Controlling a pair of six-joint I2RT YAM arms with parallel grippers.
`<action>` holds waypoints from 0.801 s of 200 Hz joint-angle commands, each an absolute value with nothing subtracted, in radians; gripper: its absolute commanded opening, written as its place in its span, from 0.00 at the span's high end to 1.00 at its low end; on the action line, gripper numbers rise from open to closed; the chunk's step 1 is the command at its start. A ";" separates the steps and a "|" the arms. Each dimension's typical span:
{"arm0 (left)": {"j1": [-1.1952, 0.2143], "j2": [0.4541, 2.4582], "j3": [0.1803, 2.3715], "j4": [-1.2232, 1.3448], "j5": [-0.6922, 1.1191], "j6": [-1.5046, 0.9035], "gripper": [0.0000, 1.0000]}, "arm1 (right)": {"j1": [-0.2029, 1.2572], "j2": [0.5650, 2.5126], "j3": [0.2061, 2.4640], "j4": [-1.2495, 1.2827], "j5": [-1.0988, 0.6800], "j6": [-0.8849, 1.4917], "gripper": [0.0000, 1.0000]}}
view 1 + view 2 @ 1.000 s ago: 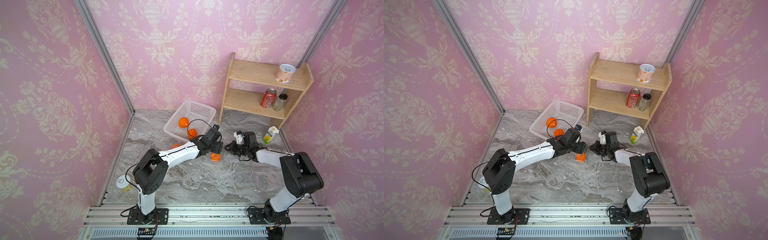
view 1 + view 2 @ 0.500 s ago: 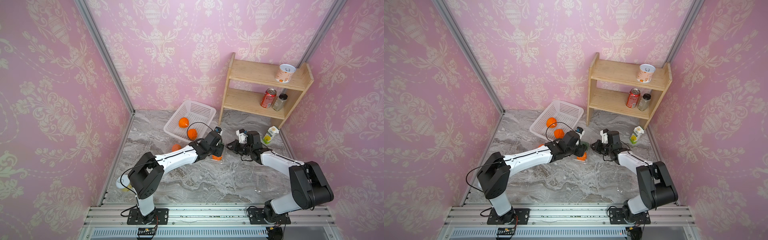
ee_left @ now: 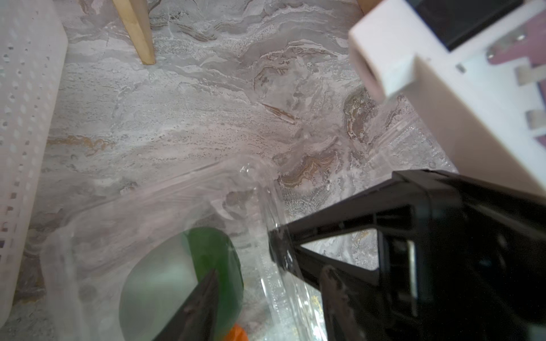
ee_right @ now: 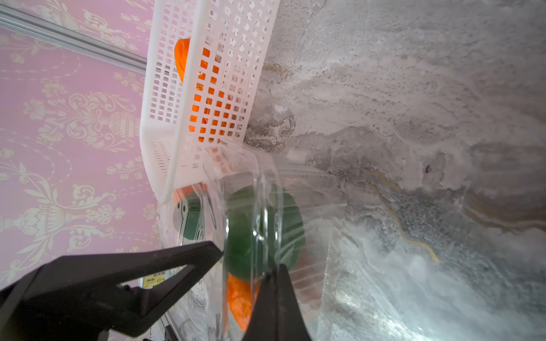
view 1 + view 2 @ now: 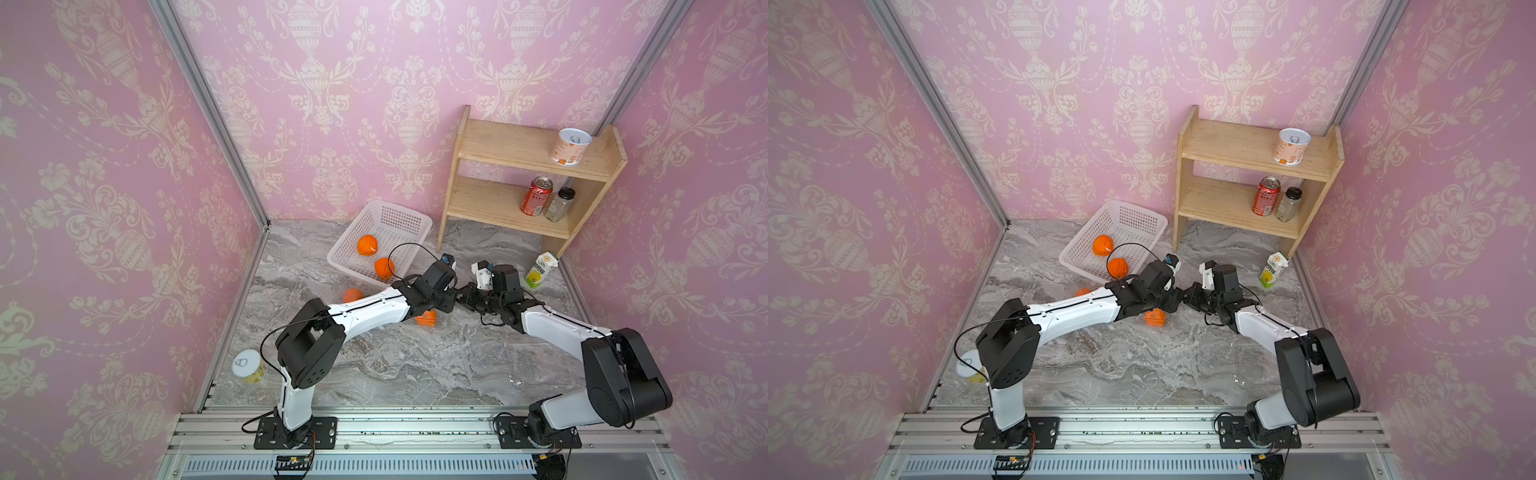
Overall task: Take oranges out of containers
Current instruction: Open the packing box at the center of the board.
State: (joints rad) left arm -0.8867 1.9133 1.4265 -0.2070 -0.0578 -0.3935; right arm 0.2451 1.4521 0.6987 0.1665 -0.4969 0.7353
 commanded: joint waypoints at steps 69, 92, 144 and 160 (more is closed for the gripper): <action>-0.893 2.001 1.491 -0.311 -0.107 -0.409 0.49 | 0.262 1.373 0.680 0.204 -0.499 0.760 1.00; -0.896 2.003 1.496 -0.310 -0.113 -0.403 0.51 | 0.263 1.373 0.683 0.202 -0.499 0.760 1.00; -0.896 2.039 1.546 -0.364 -0.119 -0.385 0.69 | 0.264 1.366 0.691 0.190 -0.486 0.752 1.00; -0.897 2.039 1.548 -0.364 -0.116 -0.380 0.73 | 0.264 1.364 0.691 0.189 -0.485 0.752 1.00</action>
State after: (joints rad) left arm -0.8928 2.0010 1.5440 -0.2787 -0.0959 -0.3981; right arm 0.2516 1.4220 0.6758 0.1398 -0.4538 0.7532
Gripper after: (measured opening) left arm 0.293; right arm 0.040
